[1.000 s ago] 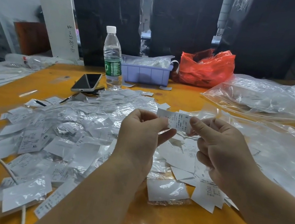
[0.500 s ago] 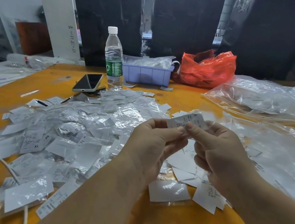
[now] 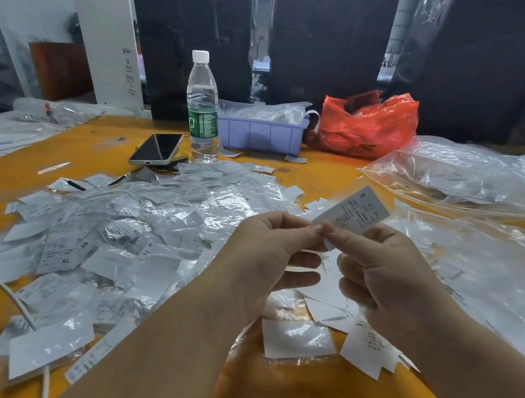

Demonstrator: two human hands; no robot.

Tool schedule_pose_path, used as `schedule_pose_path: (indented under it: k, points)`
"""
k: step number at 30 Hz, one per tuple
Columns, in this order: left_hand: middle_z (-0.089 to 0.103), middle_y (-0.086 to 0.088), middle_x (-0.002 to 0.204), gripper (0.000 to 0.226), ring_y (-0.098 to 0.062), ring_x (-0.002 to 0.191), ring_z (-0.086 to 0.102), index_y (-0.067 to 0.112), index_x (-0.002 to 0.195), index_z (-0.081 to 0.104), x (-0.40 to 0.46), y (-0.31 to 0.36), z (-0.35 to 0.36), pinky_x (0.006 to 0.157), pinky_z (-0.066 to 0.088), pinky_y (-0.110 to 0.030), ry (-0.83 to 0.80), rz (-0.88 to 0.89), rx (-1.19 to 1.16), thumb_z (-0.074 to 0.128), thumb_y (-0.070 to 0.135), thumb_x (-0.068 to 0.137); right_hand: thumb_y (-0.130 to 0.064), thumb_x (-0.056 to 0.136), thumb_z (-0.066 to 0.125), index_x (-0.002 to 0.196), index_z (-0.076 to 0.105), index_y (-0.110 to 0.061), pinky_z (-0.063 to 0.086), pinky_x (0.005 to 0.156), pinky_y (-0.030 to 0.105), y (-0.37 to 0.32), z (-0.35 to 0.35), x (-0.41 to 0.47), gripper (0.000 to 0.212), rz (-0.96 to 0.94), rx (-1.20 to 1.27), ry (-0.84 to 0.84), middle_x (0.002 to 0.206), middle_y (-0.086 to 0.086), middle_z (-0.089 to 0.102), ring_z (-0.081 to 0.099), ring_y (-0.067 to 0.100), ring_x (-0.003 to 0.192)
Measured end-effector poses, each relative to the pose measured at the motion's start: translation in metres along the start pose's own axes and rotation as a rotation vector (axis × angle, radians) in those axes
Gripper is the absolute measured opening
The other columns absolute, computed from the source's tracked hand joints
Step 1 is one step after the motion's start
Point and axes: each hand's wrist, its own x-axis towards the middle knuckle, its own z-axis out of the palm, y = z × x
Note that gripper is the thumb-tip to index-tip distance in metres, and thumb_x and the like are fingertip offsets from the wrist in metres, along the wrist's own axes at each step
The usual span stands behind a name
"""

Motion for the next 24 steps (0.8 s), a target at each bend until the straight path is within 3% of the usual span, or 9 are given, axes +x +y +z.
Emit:
schedule_pose_path:
  k: [5,8,11,13,15,16,19,22,24]
  points:
    - [0.069,0.002,0.070,0.029,-0.008,0.054,0.054,0.023,0.104,0.069,0.002,0.002,-0.003,0.047,0.043,-0.021,0.003,0.042,0.128,0.076,0.026,0.077,-0.031,0.065,0.074,0.094,0.061,0.000,0.023,0.031,0.017,-0.003,-0.004,0.000,0.044,0.052,-0.055,-0.064,0.047,-0.003,0.029,0.021,0.006,0.035]
    - [0.059,0.006,0.059,0.006,-0.007,0.050,0.047,0.020,0.091,0.073,0.002,0.003,-0.004,0.045,0.039,-0.020,-0.003,0.079,0.168,0.067,0.019,0.090,-0.031,0.066,0.074,0.087,0.061,-0.001,0.023,0.032,0.017,-0.003,-0.005,0.000,0.039,0.103,-0.083,-0.118,0.049,-0.001,0.031,0.021,0.007,0.036]
    - [0.051,0.007,0.057,0.013,-0.007,0.049,0.042,0.017,0.081,0.071,0.005,0.003,-0.006,0.044,0.038,-0.020,0.074,0.099,0.145,0.063,0.018,0.091,-0.033,0.063,0.078,0.085,0.063,-0.001,0.018,0.035,0.019,-0.005,-0.005,-0.001,0.041,0.137,-0.168,-0.220,0.054,0.004,0.037,0.021,0.009,0.039]
    - [0.048,0.007,0.059,0.019,-0.008,0.051,0.041,0.018,0.070,0.067,0.007,0.008,-0.011,0.045,0.039,-0.022,0.191,0.087,0.135,0.062,0.018,0.088,-0.030,0.068,0.077,0.088,0.067,-0.003,0.019,0.037,0.018,-0.008,-0.005,0.000,0.034,0.110,-0.202,-0.225,0.058,0.001,0.052,0.027,0.008,0.038]
    - [0.040,0.007,0.056,0.034,-0.012,0.052,0.035,0.023,0.051,0.053,0.010,0.013,-0.019,0.048,0.033,-0.027,0.331,0.097,0.154,0.059,0.017,0.084,-0.028,0.073,0.077,0.088,0.070,-0.012,0.034,0.044,0.016,-0.011,-0.008,0.001,0.022,-0.027,-0.422,-0.121,0.070,-0.006,0.064,0.045,0.005,0.042]
    - [0.035,0.007,0.053,0.038,-0.014,0.052,0.031,0.023,0.047,0.046,0.010,0.015,-0.023,0.050,0.028,-0.028,0.393,0.137,0.208,0.057,0.018,0.083,-0.027,0.078,0.077,0.088,0.070,-0.017,0.041,0.053,0.017,-0.010,-0.012,0.002,0.015,-0.154,-0.642,-0.030,0.077,-0.009,0.066,0.056,0.003,0.054]
    - [0.036,0.010,0.045,0.030,-0.014,0.049,0.033,0.015,0.054,0.049,0.010,0.014,-0.029,0.051,0.026,-0.027,0.517,0.299,0.612,0.055,0.023,0.082,-0.026,0.086,0.071,0.095,0.070,-0.026,0.048,0.069,0.021,-0.005,-0.019,0.004,0.009,-0.402,-1.093,0.110,0.090,-0.011,0.065,0.061,0.004,0.082]
    - [0.055,0.004,0.061,0.016,-0.015,0.060,0.051,0.019,0.067,0.054,0.011,0.008,-0.033,0.053,0.033,-0.026,0.614,0.307,0.925,0.059,0.025,0.081,-0.039,0.084,0.069,0.107,0.068,-0.030,0.047,0.070,0.026,0.000,-0.018,0.005,0.024,-0.247,-1.324,0.000,0.095,-0.015,0.057,0.055,0.004,0.085]
    - [0.057,0.004,0.073,0.006,-0.014,0.066,0.053,0.022,0.082,0.055,0.011,0.007,-0.036,0.053,0.033,-0.025,0.673,0.287,1.017,0.061,0.021,0.080,-0.052,0.077,0.070,0.108,0.067,-0.032,0.048,0.073,0.028,0.002,-0.016,0.003,0.037,-0.161,-1.394,-0.057,0.095,-0.015,0.055,0.055,0.005,0.087]
